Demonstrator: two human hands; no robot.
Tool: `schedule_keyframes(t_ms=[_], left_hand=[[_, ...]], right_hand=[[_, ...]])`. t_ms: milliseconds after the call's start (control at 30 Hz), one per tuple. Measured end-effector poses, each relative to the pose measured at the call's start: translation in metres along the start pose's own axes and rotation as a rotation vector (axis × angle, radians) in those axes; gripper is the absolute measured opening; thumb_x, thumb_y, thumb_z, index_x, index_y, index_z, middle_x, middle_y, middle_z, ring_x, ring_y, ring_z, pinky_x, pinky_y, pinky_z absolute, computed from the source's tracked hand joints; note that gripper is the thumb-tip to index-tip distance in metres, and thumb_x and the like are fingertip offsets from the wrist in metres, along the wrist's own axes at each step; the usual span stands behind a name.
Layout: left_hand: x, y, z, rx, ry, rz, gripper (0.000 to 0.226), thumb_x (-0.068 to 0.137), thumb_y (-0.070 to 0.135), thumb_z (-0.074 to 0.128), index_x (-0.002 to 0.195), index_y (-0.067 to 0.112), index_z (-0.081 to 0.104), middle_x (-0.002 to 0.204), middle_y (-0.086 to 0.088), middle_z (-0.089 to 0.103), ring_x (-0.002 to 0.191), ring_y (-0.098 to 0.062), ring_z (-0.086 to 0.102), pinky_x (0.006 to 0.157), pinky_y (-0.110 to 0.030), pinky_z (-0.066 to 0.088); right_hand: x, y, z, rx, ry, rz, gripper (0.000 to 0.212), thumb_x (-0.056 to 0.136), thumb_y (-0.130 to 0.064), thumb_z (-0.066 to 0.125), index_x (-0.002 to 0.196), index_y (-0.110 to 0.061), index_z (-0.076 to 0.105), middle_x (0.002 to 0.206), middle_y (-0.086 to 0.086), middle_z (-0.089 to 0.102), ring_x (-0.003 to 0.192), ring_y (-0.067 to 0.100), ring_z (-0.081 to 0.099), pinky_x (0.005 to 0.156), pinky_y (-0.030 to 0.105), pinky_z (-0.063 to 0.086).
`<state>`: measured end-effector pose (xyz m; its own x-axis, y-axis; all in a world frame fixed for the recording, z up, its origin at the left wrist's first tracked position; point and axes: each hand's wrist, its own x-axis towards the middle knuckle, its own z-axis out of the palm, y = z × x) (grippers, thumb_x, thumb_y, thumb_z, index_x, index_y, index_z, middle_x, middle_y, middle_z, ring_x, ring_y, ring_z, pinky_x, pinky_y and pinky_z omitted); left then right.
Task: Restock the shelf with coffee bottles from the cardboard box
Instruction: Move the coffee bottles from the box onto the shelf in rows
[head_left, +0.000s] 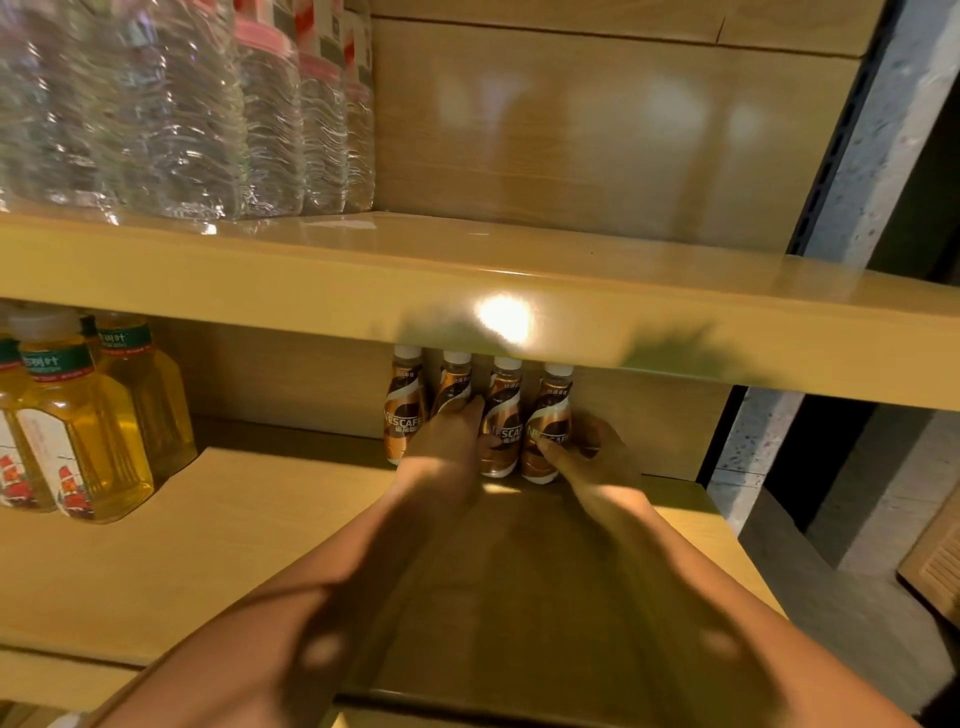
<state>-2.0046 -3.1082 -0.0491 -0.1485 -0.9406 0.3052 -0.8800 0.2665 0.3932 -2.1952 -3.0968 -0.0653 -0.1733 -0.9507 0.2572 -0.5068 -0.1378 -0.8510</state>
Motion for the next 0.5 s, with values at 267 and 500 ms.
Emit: schedule_keyframes(t_ms=[267, 500], left_hand=[[-0.063, 0.006, -0.035, 0.237, -0.223, 0.002, 0.032, 0.099, 0.055, 0.053, 0.098, 0.024, 0.059, 0.100, 0.002, 0.066, 0.081, -0.010, 0.054, 0.076, -0.026, 0.045], [-0.137, 0.000, -0.059, 0.370, -0.099, 0.152, 0.094, 0.088, 0.073, 0.054, 0.160, 0.024, 0.019, 0.164, -0.007, 0.026, 0.153, -0.032, 0.019, 0.126, -0.055, 0.011]], right_hand=[[-0.060, -0.023, -0.026, -0.906, -0.198, 0.049, 0.063, 0.091, -0.077, 0.035, 0.081, -0.021, 0.062, 0.089, 0.001, 0.068, 0.087, 0.018, 0.064, 0.086, 0.035, 0.053], [-0.129, -0.040, -0.035, -0.963, -0.183, -0.084, 0.096, 0.086, -0.077, 0.040, 0.159, -0.020, 0.014, 0.166, 0.012, 0.018, 0.153, 0.033, 0.014, 0.125, 0.049, 0.015]])
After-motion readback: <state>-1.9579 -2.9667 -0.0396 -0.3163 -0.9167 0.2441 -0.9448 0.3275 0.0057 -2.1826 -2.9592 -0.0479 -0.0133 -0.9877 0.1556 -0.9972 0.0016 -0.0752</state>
